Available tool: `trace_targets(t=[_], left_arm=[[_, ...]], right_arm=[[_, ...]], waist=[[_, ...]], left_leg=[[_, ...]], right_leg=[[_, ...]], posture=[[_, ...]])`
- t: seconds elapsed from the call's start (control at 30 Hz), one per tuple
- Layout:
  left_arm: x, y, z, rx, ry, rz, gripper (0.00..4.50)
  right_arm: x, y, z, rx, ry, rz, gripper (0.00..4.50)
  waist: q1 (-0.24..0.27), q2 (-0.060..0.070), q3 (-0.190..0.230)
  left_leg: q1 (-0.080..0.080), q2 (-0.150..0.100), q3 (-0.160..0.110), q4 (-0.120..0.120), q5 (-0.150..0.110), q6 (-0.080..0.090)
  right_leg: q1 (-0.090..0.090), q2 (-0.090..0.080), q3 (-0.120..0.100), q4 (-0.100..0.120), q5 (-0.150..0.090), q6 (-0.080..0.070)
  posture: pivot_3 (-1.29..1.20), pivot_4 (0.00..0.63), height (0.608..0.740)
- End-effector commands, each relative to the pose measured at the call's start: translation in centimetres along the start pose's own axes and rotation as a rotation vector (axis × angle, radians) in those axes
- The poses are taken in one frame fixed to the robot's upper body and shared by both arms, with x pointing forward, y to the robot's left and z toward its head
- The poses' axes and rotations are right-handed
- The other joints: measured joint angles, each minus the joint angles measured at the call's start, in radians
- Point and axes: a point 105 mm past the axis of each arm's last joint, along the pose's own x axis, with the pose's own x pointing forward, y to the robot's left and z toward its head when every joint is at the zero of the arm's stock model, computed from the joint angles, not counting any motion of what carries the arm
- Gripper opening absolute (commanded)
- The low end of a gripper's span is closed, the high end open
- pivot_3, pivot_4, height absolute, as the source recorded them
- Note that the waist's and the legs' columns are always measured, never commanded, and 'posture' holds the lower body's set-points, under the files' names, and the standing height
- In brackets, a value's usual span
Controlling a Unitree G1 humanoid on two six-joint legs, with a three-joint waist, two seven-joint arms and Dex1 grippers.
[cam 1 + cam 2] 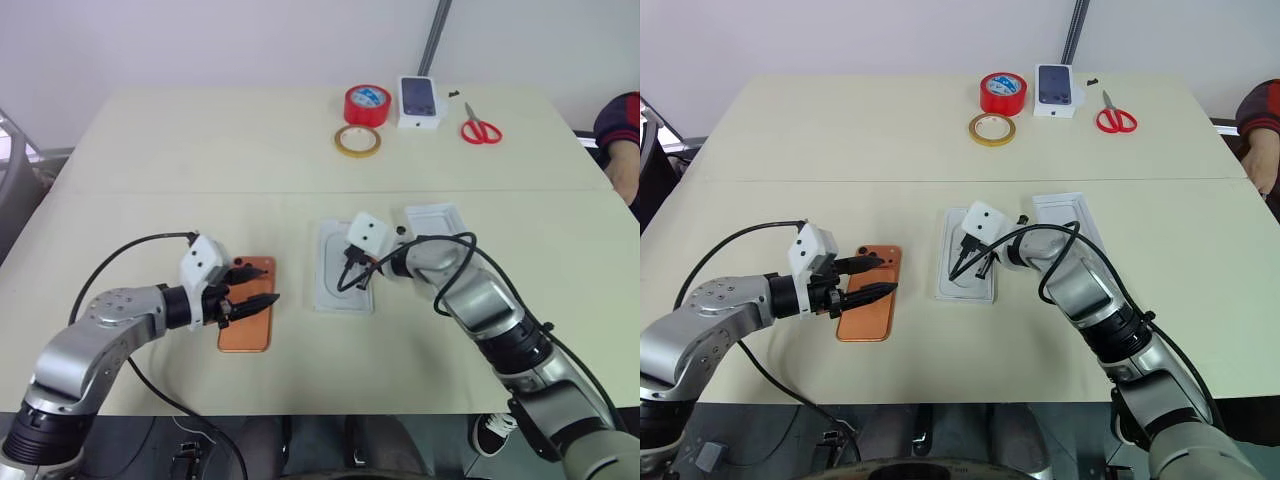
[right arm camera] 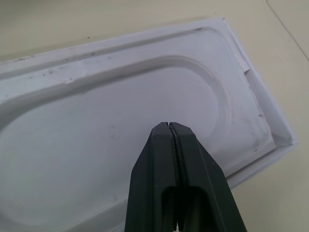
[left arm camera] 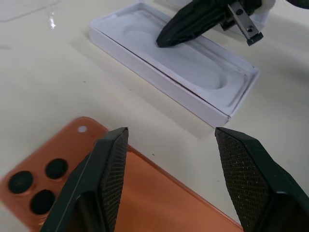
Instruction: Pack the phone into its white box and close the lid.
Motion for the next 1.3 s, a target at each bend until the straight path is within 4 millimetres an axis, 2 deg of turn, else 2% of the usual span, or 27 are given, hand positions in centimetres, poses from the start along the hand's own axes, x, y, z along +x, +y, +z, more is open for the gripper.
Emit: trace_targets(t=[0.03, 0.27, 0.37, 0.67, 0.73, 0.83, 0.97, 1.07, 1.13, 1.17, 1.2, 1.3], left_arm=[[-0.3, 0.0, 1.0, 0.030, -0.032, 0.006, 3.01], [-0.2, -0.6, 1.2, 0.021, -0.046, -0.021, 3.01], [-0.2, -0.9, 1.2, 0.021, -0.047, -0.028, 3.01], [-0.3, -1.2, 1.1, 0.016, -0.051, -0.027, 3.01], [-0.3, -1.1, 1.2, 0.013, -0.054, -0.026, 3.01], [-0.6, -0.3, 1.4, 0.000, -0.064, 0.013, 3.01], [-2.1, 2.1, 1.5, -0.080, -0.067, 0.142, 3.01], [-3.5, 3.8, 1.0, -0.180, -0.044, 0.244, 3.01], [-4.6, 5.0, 0.2, -0.248, 0.007, 0.329, 3.56], [-5.0, 5.0, -0.3, -0.266, 0.053, 0.349, 3.89], [-5.3, 4.9, -0.7, -0.277, 0.085, 0.358, 4.40], [-5.4, 3.6, -2.0, -0.319, 0.212, 0.320, 4.46]], right_arm=[[-0.2, -1.2, 2.5, -0.021, -0.087, -0.061, 0.03], [1.6, -2.0, 2.6, -0.012, -0.084, -0.108, 0.03], [2.2, -2.0, 1.9, -0.007, -0.062, -0.112, 0.03], [1.0, -1.4, 0.5, -0.048, -0.007, -0.087, 0.03], [0.6, -1.5, 1.0, -0.042, -0.030, -0.097, 0.03], [-0.7, -1.4, 3.3, -0.061, -0.149, -0.092, 0.03], [-2.1, 0.1, 5.9, -0.041, -0.256, -0.009, 0.03], [-2.0, 1.9, 7.0, -0.049, -0.277, 0.068, 0.03], [-0.9, 3.4, 7.6, -0.054, -0.272, 0.113, 0.00], [-0.1, 4.3, 7.6, -0.079, -0.234, 0.149, 0.00], [0.3, 4.9, 7.5, -0.098, -0.205, 0.171, 0.00], [1.0, 6.7, 7.4, -0.162, -0.168, 0.259, 0.00]], waist=[[0.000, 0.000, 0.000], [0.002, 0.000, 0.000], [0.000, 0.000, 0.000], [0.001, 0.000, 0.000], [0.001, 0.000, 0.000], [0.000, 0.000, 0.000], [-0.001, 0.000, 0.000], [-0.002, 0.000, 0.000], [-0.002, 0.000, 0.000], [-0.004, 0.000, 0.000], [-0.005, 0.000, 0.000], [-0.003, 0.000, 0.000]], left_leg=[[0.000, 0.000, 0.000, 0.000, 0.000, 0.000], [0.000, 0.000, 0.000, 0.000, 0.000, 0.000], [0.000, 0.000, 0.000, 0.000, 0.000, 0.000], [0.000, 0.000, 0.000, 0.000, 0.000, 0.000], [0.000, 0.000, 0.000, 0.000, 0.000, 0.000], [0.000, 0.000, 0.000, 0.000, 0.000, 0.000], [0.000, 0.000, 0.000, 0.000, 0.000, 0.000], [0.000, 0.000, 0.000, -0.001, 0.000, 0.000], [0.000, 0.000, 0.000, 0.000, 0.000, 0.000], [0.000, 0.000, 0.000, 0.000, 0.000, 0.000], [0.000, 0.000, 0.000, 0.000, 0.000, 0.000], [0.000, 0.000, 0.000, -0.001, 0.000, 0.000]], right_leg=[[0.000, 0.000, 0.000, 0.000, 0.000, 0.000], [0.000, 0.000, 0.000, 0.000, 0.000, 0.000], [0.000, 0.000, 0.000, 0.000, 0.000, 0.000], [0.000, 0.000, 0.000, 0.001, 0.000, 0.000], [0.000, 0.000, 0.000, 0.001, 0.000, 0.000], [0.000, 0.000, 0.000, 0.001, 0.000, 0.000], [0.000, 0.000, 0.000, 0.001, 0.000, 0.000], [0.000, 0.000, 0.000, 0.001, 0.000, 0.000], [0.000, 0.000, 0.000, 0.001, 0.000, 0.000], [0.000, 0.000, 0.000, 0.001, 0.000, 0.000], [-0.001, 0.000, 0.000, 0.002, 0.000, 0.000], [-0.002, 0.000, 0.000, 0.002, 0.000, 0.000]], posture=[[0.00, 0.150, 0.740], [0.00, 0.150, 0.740], [0.00, 0.150, 0.740], [0.00, 0.150, 0.740], [0.00, 0.150, 0.740], [0.00, 0.150, 0.740], [0.00, 0.150, 0.740], [0.00, 0.150, 0.740], [0.00, 0.150, 0.740], [0.00, 0.150, 0.740], [0.00, 0.150, 0.740], [0.00, 0.150, 0.740]])
